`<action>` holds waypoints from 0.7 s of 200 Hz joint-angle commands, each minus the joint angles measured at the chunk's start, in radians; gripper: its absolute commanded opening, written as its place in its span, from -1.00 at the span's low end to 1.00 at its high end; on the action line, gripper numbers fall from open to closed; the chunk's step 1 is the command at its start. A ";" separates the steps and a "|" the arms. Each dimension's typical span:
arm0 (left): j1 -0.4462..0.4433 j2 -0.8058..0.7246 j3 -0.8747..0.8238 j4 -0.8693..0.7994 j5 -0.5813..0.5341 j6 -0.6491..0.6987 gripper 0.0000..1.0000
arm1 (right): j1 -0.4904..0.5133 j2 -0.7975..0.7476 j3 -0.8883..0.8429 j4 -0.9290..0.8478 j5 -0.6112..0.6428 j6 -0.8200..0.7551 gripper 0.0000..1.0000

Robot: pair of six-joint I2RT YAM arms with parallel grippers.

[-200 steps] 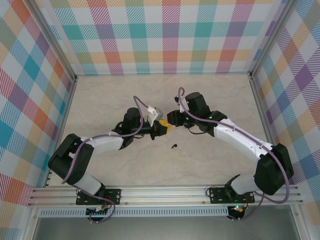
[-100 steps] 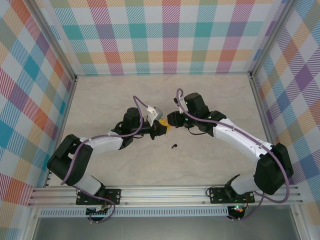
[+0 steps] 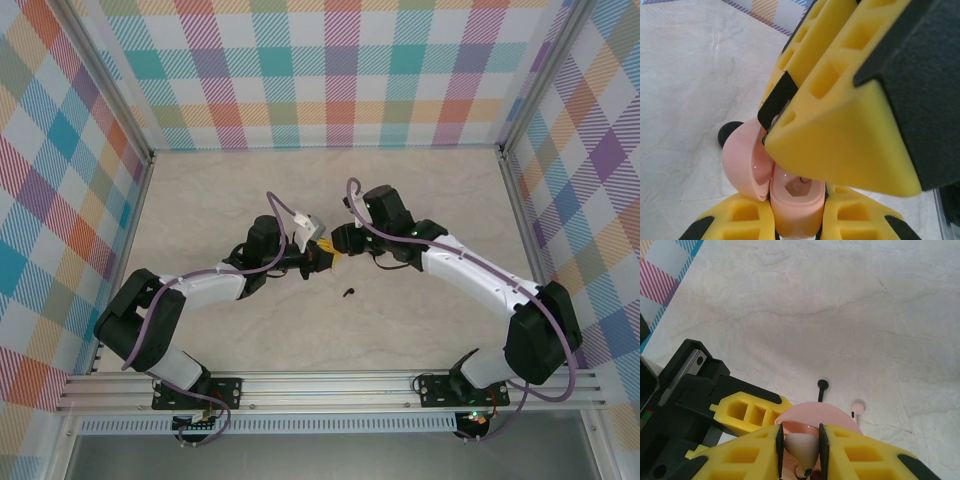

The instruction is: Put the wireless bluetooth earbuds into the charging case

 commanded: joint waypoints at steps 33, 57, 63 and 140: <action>-0.014 -0.029 0.045 0.042 0.003 -0.014 -0.77 | 0.018 0.020 0.042 -0.026 -0.022 -0.022 -0.38; -0.014 -0.028 0.047 0.041 0.001 -0.016 -0.77 | 0.018 0.021 0.046 -0.032 -0.014 -0.020 -0.33; -0.014 -0.030 0.046 0.042 -0.001 -0.015 -0.77 | 0.018 0.019 0.045 -0.033 -0.011 -0.018 -0.31; -0.014 -0.050 0.030 -0.007 -0.062 -0.003 -0.77 | 0.018 -0.099 0.019 -0.045 0.159 0.015 -0.10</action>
